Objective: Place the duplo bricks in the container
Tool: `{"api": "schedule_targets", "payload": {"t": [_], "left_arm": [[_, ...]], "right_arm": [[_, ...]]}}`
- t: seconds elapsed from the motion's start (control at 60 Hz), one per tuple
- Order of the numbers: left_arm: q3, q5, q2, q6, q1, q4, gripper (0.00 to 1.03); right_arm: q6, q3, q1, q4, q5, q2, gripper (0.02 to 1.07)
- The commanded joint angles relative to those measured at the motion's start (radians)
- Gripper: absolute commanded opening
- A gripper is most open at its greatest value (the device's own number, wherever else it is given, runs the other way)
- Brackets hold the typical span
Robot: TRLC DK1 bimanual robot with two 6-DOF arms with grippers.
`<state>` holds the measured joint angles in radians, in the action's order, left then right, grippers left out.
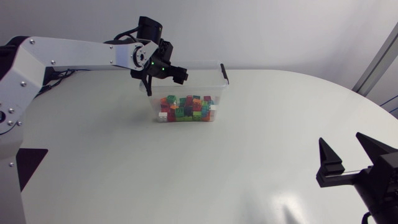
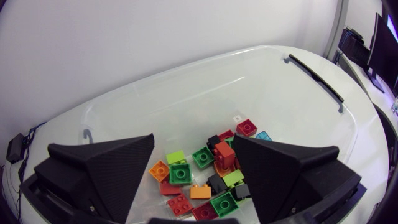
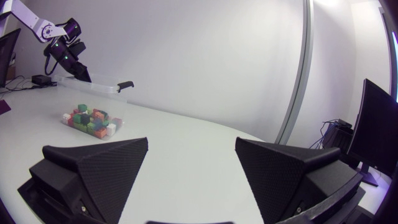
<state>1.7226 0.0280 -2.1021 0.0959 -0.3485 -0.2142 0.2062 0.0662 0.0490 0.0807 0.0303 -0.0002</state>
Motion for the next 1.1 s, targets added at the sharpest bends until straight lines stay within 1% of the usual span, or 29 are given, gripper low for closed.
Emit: {"api": "schedule_targets", "payload": {"t": [0.0,0.083,0.1,0.117,0.167,0.267,0.317,0.45,0.65,0.667,0.7,0.717,0.75,0.767,0.8,0.817,0.85,0.867,0.9,0.917,1.0,1.033,1.083], "left_arm": [[0.028,0.023,-0.004,-0.032,-0.006,0.009,0.99],[0.014,0.033,0.070,-0.039,0.000,0.009,0.99],[0.014,0.067,0.099,-0.039,0.002,0.009,0.99],[0.015,0.075,0.111,-0.042,0.003,0.009,0.99],[0.023,0.076,0.151,-0.065,0.011,0.001,0.99],[0.035,0.087,0.229,-0.076,0.023,-0.051,0.99],[0.025,0.098,0.278,-0.068,0.026,-0.065,0.99],[-0.037,0.098,0.402,-0.062,0.031,-0.082,0.99],[-0.253,0.096,0.643,-0.061,0.029,-0.068,0.99],[-0.297,0.096,0.688,-0.061,0.028,-0.057,0.99],[-0.327,0.096,0.712,-0.055,0.029,-0.044,0.99],[-0.377,0.096,0.758,-0.050,0.031,-0.019,0.99],[-0.408,0.096,0.784,-0.048,0.032,-0.001,0.99],[-0.452,0.096,0.821,-0.045,0.034,0.021,0.99],[-0.492,0.096,0.850,-0.044,0.042,0.044,0.99],[-0.543,0.096,0.887,-0.044,0.055,0.075,0.99],[-0.572,0.096,0.910,-0.045,0.062,0.088,0.99],[-0.624,0.096,0.952,-0.044,0.066,0.107,0.99],[-0.646,0.096,0.969,-0.044,0.066,0.111,0.99],[-0.687,0.096,1.001,-0.042,0.071,0.121,0.99],[-0.748,0.096,1.056,-0.042,0.092,0.116,0.99],[-0.811,0.096,1.110,-0.025,0.106,0.116,0.99],[-0.862,0.096,1.150,-0.015,0.115,0.118,0.99]], "right_arm": [[0.022,-0.029,-0.017,-0.013,-0.017,-0.007,1.03],[0.036,-0.034,-0.017,-0.013,-0.020,-0.007,1.03],[0.036,-0.036,-0.017,-0.015,-0.024,-0.007,1.03],[0.036,-0.036,-0.017,-0.015,-0.024,-0.006,1.03],[0.039,-0.036,-0.020,-0.015,-0.024,-0.007,1.03],[0.056,-0.042,-0.041,-0.032,-0.024,-0.006,1.03],[0.058,-0.052,-0.060,-0.064,-0.024,-0.007,1.03],[0.071,-0.068,-0.092,-0.082,-0.017,-0.009,1.03],[0.073,-0.068,-0.155,-0.079,-0.018,-0.007,1.03],[0.073,-0.068,-0.159,-0.079,-0.015,-0.007,1.03],[0.073,-0.068,-0.173,-0.081,-0.015,-0.007,1.03],[0.078,-0.068,-0.181,-0.081,-0.017,-0.007,1.03],[0.082,-0.068,-0.187,-0.081,-0.021,-0.007,1.03],[0.084,-0.068,-0.187,-0.081,-0.021,-0.007,1.03],[0.084,-0.068,-0.187,-0.081,-0.021,-0.007,1.03],[0.084,-0.068,-0.187,-0.079,-0.021,-0.007,1.03],[0.084,-0.068,-0.189,-0.079,-0.021,-0.007,1.03],[0.087,-0.068,-0.189,-0.081,-0.021,-0.007,1.03],[0.094,-0.068,-0.189,-0.081,-0.021,-0.007,1.03],[0.101,-0.068,-0.189,-0.081,-0.021,-0.007,1.03],[0.107,-0.068,-0.187,-0.082,-0.021,-0.007,1.03],[0.102,-0.068,-0.184,-0.082,-0.024,-0.007,1.03],[0.094,-0.068,-0.176,-0.085,-0.032,-0.007,1.03]]}}
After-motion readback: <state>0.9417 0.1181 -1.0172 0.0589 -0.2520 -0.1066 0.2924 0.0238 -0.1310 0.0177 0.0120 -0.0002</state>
